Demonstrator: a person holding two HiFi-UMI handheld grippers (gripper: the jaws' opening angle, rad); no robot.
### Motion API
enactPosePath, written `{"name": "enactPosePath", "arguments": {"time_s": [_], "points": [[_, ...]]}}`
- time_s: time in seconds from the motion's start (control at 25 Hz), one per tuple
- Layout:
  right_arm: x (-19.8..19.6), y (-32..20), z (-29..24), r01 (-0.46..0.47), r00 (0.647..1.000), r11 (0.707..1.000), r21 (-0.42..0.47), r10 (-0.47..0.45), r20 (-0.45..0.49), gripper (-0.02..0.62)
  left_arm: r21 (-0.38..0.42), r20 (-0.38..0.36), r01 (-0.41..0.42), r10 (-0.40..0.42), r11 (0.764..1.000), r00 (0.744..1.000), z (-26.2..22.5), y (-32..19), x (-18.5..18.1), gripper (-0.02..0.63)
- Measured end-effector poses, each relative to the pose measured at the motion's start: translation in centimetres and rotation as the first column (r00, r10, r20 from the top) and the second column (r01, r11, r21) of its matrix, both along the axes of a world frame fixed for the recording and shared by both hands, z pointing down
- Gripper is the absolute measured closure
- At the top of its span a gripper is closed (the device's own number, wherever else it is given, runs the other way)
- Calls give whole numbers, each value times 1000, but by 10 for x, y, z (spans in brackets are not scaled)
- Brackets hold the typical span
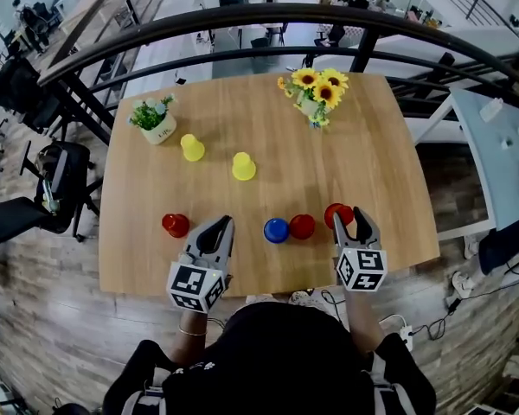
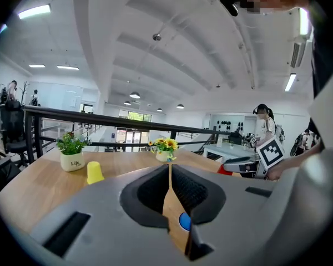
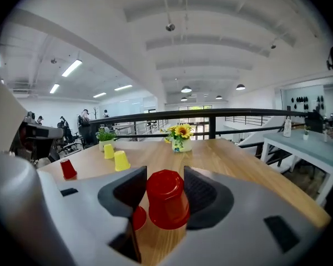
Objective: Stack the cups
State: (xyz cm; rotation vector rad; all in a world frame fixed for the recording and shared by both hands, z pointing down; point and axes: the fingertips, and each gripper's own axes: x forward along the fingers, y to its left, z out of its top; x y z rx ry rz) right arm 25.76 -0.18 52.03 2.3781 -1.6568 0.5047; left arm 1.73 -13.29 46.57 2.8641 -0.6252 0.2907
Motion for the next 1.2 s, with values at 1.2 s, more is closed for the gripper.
{"name": "enactPosePath", "arguments": {"time_s": [1.2], "points": [[-3, 6, 37, 285, 942, 955, 80, -295, 161, 350, 42, 115, 261, -264, 964, 958, 4, 88, -14, 581]]}}
